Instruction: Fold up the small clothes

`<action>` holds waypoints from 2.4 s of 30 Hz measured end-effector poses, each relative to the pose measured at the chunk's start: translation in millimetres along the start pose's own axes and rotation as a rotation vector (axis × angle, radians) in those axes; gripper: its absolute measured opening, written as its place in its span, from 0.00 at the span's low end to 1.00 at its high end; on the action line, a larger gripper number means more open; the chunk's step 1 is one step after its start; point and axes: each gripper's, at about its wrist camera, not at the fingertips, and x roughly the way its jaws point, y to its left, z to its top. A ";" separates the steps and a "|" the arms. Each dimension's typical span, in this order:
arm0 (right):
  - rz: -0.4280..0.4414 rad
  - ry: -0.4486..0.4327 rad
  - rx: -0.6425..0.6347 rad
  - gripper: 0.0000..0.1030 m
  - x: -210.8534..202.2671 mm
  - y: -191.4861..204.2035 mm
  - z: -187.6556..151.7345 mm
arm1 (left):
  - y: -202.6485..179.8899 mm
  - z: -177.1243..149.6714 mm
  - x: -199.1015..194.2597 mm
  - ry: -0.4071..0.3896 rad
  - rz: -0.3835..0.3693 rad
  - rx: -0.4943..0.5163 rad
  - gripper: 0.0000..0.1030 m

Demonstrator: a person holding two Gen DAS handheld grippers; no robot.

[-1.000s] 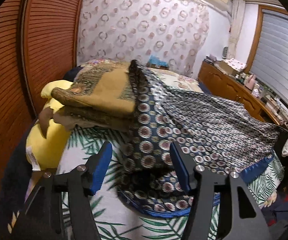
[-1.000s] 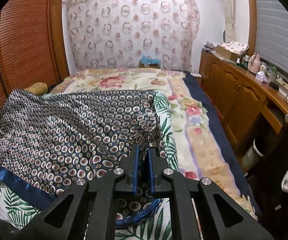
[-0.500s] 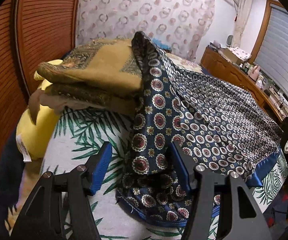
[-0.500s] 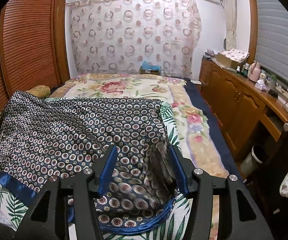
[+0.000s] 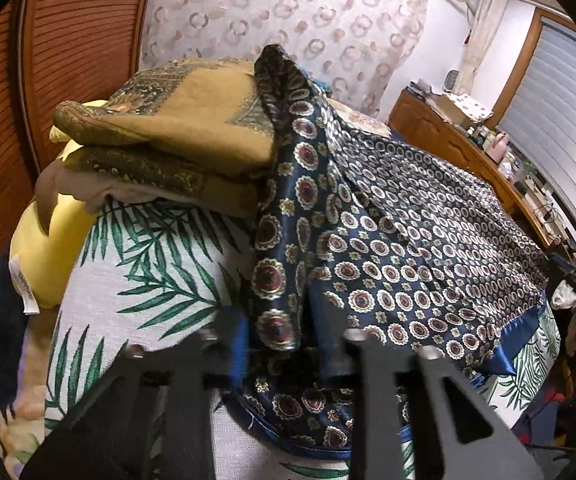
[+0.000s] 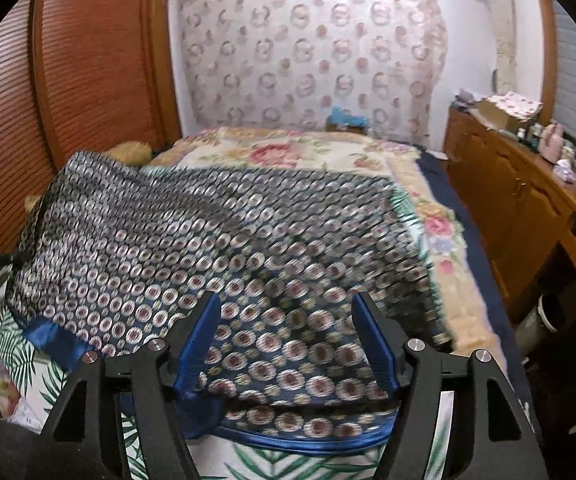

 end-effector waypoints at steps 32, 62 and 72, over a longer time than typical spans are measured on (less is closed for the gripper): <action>-0.029 0.013 0.097 0.68 -9.7 -48.6 -37.8 | -284.8 109.0 17.2 -0.074 -0.416 0.473 0.04; -0.025 -0.007 0.088 0.68 -11.9 -59.6 -24.3 | -219.7 66.9 57.2 0.119 -0.191 0.478 0.70; 0.037 -0.031 -0.044 0.68 12.9 -2.4 23.6 | -163.6 51.7 79.7 0.166 -0.055 0.418 0.70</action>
